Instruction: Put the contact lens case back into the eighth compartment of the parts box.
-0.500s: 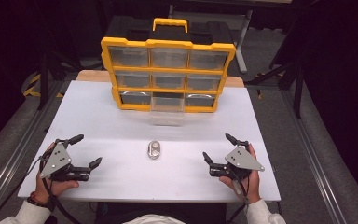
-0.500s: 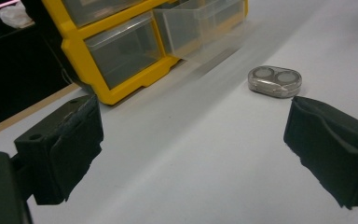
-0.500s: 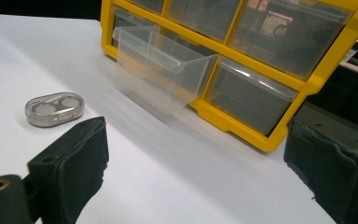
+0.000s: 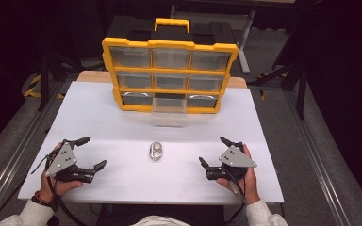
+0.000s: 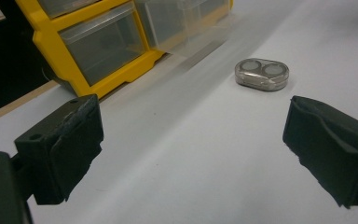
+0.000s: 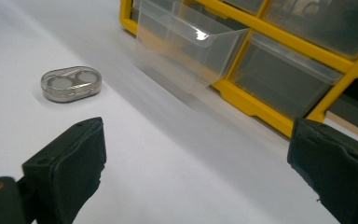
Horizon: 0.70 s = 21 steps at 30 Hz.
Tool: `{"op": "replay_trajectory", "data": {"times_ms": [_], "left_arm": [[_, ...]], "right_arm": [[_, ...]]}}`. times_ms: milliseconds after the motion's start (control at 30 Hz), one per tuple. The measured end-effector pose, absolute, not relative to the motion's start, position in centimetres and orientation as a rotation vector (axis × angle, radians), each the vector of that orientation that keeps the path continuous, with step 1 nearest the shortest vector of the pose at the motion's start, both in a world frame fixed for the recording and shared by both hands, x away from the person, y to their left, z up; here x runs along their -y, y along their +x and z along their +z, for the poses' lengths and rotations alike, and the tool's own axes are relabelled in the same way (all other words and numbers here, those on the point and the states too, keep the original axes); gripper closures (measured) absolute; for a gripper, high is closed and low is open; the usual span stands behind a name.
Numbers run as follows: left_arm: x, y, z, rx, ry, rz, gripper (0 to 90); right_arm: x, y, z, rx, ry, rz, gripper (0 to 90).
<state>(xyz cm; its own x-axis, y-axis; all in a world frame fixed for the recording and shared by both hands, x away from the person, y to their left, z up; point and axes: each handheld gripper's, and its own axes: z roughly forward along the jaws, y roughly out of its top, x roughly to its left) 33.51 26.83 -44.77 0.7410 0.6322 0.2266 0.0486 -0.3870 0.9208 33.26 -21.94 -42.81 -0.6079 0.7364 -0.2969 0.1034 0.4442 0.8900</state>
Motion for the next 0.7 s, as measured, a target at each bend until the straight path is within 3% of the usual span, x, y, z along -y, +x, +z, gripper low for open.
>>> {"op": "replay_trajectory", "data": {"times_ms": [300, 700], "left_arm": [[-27.1, 33.3, -44.9, -0.534, 1.876, 0.681, 5.7], [-27.2, 33.1, -45.0, -0.528, 1.880, 0.678, 5.9]], "right_arm": [[18.9, 34.9, -42.6, -2.158, 0.631, 1.168, 5.9], [11.4, 38.1, -43.7, -2.453, 0.417, 1.143, 8.1]]}}
